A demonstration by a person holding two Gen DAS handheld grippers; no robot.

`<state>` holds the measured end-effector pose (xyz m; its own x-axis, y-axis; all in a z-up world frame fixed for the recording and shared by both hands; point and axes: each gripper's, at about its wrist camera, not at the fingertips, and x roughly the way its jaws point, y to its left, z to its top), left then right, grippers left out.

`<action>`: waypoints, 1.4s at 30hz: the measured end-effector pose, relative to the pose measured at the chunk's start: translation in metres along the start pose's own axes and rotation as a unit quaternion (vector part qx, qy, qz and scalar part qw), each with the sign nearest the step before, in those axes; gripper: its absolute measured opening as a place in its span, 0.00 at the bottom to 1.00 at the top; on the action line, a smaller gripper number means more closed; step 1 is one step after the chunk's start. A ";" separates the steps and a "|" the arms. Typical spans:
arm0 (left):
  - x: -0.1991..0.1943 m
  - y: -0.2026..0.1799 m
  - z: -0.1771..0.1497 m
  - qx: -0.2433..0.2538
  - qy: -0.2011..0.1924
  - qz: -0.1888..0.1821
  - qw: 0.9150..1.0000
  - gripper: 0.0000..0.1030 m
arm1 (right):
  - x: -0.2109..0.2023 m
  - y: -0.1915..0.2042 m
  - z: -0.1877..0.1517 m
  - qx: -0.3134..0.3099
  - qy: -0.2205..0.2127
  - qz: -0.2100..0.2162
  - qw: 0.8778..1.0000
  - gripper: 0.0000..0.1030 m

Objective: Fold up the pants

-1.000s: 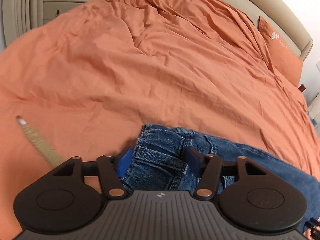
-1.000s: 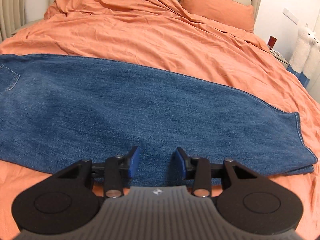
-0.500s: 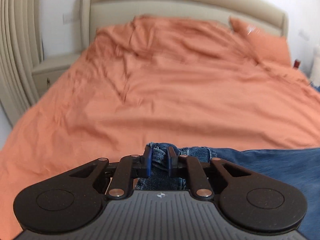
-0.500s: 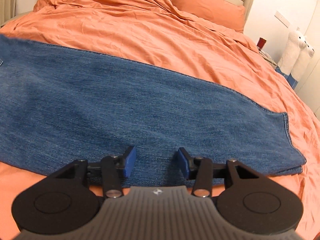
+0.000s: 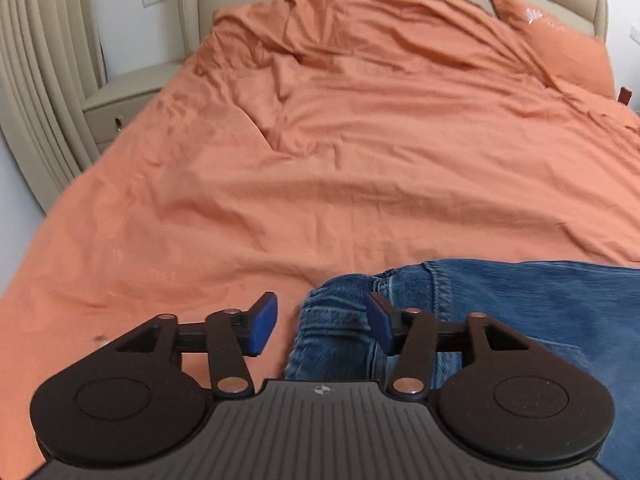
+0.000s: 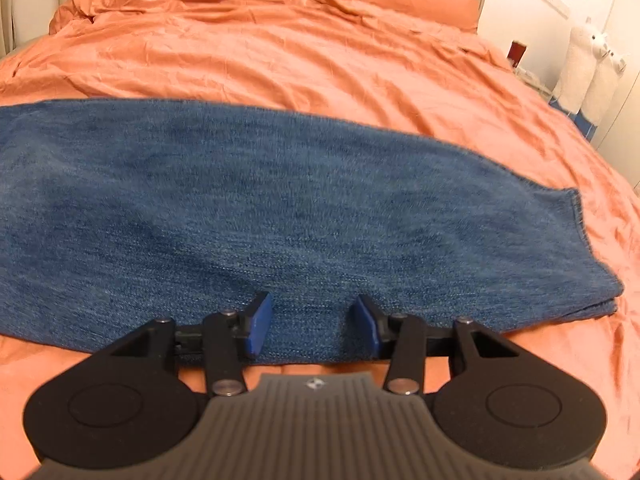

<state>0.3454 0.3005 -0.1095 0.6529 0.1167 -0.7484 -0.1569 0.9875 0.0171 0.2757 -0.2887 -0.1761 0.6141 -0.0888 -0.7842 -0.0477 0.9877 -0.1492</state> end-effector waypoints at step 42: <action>-0.030 0.037 -0.083 -0.205 -0.017 -0.079 0.976 0.20 | -0.081 0.241 -0.032 -0.107 -0.107 0.166 0.974 0.08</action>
<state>0.2582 0.3251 -0.1410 0.7158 -0.0233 -0.6979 -0.3304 0.8692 -0.3679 0.1887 -0.0480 -0.1676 0.6854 0.2829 -0.6709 -0.4210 0.9058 -0.0482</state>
